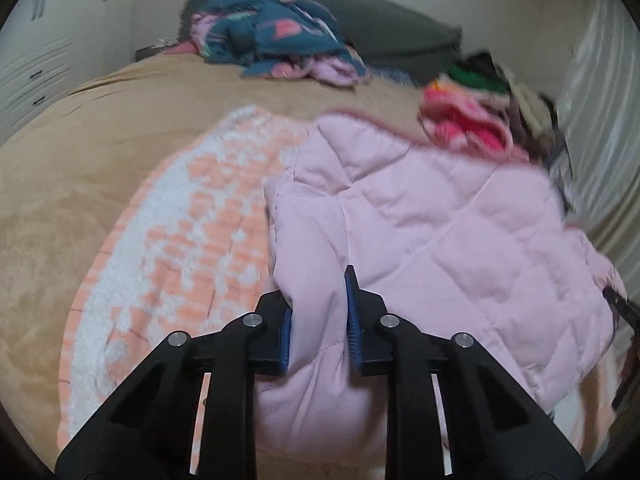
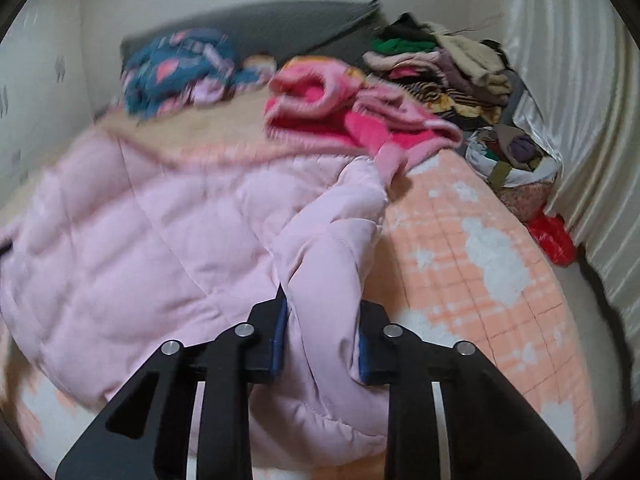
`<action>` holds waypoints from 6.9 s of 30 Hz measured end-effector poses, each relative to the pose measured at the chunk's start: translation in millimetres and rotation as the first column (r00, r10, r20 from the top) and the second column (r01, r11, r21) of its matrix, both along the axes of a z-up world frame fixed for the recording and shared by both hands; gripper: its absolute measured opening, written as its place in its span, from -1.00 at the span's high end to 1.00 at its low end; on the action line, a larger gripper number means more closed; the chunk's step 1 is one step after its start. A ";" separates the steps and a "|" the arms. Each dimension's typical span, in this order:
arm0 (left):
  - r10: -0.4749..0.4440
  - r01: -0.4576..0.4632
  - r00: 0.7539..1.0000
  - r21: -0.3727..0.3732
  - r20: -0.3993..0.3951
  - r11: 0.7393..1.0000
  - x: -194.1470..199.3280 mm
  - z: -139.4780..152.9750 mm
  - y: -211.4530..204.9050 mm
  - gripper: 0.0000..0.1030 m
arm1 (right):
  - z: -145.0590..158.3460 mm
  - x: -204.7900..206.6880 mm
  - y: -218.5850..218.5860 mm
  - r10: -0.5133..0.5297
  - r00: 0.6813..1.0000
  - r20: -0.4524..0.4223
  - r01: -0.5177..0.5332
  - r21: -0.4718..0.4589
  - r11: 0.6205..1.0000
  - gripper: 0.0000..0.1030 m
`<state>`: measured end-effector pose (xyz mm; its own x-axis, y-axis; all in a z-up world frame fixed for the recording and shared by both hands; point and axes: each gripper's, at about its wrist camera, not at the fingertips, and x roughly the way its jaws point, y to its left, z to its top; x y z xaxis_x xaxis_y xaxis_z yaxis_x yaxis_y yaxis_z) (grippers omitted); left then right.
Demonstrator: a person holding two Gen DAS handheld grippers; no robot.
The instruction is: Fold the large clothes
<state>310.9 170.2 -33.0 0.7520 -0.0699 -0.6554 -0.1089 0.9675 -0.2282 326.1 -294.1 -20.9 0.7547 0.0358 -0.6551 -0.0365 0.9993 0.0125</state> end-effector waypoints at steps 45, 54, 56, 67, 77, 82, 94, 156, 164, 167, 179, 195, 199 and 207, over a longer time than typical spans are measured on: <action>0.129 -0.124 0.990 0.082 -0.063 0.989 15.4 10.6 -7.3 -0.81 | -1.2 22.5 -8.6 -0.110 0.994 -0.010 0.110 0.024 0.994 -0.90; 0.151 -0.150 0.988 0.083 -0.016 0.985 -13.3 33.8 -9.5 -0.82 | 19.3 -22.0 0.6 -0.092 0.994 0.063 0.088 0.071 0.994 -0.92; 0.155 -0.154 0.988 0.086 -0.004 0.984 -19.2 38.2 -9.5 -0.82 | 24.4 -29.6 1.9 -0.091 0.993 0.077 0.085 0.084 0.993 -0.92; 0.160 -0.158 0.987 0.131 -0.007 0.979 -46.6 32.5 -20.1 -0.82 | 37.8 -61.9 -0.5 -0.145 0.978 0.147 0.131 0.098 0.986 -0.92; 0.126 -0.119 0.991 0.144 -0.039 0.982 -58.3 17.0 -32.1 -0.82 | 17.3 -80.3 -6.8 -0.159 0.982 0.102 0.146 0.124 0.981 -0.92; 0.128 -0.120 0.991 0.145 -0.048 0.982 -64.6 9.9 -34.5 -0.82 | 4.4 -89.0 -6.6 -0.156 0.985 0.069 0.145 0.143 0.979 -0.92; 0.107 -0.118 0.985 -0.080 -0.136 0.990 -66.0 -25.8 -35.8 -0.82 | -41.0 -88.0 -17.2 -0.177 0.981 -0.077 0.192 0.312 0.930 -0.92; 0.070 -0.065 0.997 -0.152 0.027 0.986 -23.4 16.4 -29.8 0.32 | 10.1 -39.0 75.3 0.065 0.993 0.099 -0.074 0.091 0.993 0.44; 0.047 -0.044 0.998 -0.074 0.034 0.996 -74.5 24.5 -35.5 0.32 | 13.9 -96.6 78.6 0.098 0.988 0.119 -0.105 0.055 0.993 0.44; 0.040 -0.039 0.999 -0.050 0.026 0.998 -88.4 24.0 -38.0 0.32 | 11.2 -117.6 78.2 0.098 0.989 0.116 -0.104 0.049 0.993 0.44; 0.015 -0.015 1.000 -0.004 0.008 1.000 -133.4 26.0 -49.8 0.32 | 6.3 -165.6 65.9 0.059 0.995 0.075 -0.065 0.080 0.995 0.43; -0.005 0.005 1.000 0.008 -0.027 1.000 -159.6 9.4 -55.8 0.29 | -12.8 -183.9 61.0 0.012 1.000 -0.010 -0.011 0.086 0.996 0.36; -0.005 0.006 0.999 0.011 -0.035 1.000 -161.0 7.5 -55.4 0.27 | -17.1 -181.2 52.6 0.001 0.999 -0.036 0.002 0.100 0.995 0.32; -0.003 0.004 0.999 0.021 -0.050 1.000 -159.4 2.2 -58.4 0.24 | -29.0 -175.2 36.5 -0.029 0.996 -0.087 0.044 0.181 0.983 0.14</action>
